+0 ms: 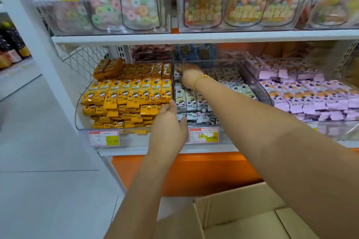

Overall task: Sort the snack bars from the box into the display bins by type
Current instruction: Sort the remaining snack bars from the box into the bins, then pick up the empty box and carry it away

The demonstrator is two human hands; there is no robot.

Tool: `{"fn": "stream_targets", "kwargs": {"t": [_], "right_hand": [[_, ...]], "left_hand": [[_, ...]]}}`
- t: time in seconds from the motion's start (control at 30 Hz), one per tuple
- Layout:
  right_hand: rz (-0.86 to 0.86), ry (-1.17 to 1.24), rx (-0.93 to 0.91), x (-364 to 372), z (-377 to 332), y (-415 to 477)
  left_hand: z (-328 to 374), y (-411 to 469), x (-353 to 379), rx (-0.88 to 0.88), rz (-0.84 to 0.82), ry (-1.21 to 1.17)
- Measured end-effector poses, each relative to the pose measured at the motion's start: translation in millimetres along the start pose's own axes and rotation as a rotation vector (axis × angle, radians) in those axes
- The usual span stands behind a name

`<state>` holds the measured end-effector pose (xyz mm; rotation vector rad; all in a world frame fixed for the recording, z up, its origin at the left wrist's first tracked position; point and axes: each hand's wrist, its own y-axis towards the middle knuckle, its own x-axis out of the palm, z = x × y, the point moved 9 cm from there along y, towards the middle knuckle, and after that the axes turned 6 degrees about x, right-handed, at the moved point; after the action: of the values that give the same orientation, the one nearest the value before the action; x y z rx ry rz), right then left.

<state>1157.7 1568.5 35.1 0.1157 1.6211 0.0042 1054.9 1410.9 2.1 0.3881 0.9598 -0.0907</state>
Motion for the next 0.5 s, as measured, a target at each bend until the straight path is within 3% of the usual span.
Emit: {"fn": "stream_targets", "kwargs": {"t": [0.17, 0.27, 0.37, 0.5], "right_hand": [[-0.020, 0.058, -0.026, -4, 1, -20], [0.075, 0.125, -0.043, -22, 13, -54], [0.162, 0.170, -0.070, -41, 34, -104], [0.125, 0.107, -0.130, -43, 64, -174]], "left_hand": [[5, -6, 4, -0.053, -0.025, 0.020], [8, -15, 5, -0.109, 0.000, -0.031], [17, -30, 5, -0.149, 0.072, -0.101], [38, -68, 1, -0.145, 0.239, -0.217]]}}
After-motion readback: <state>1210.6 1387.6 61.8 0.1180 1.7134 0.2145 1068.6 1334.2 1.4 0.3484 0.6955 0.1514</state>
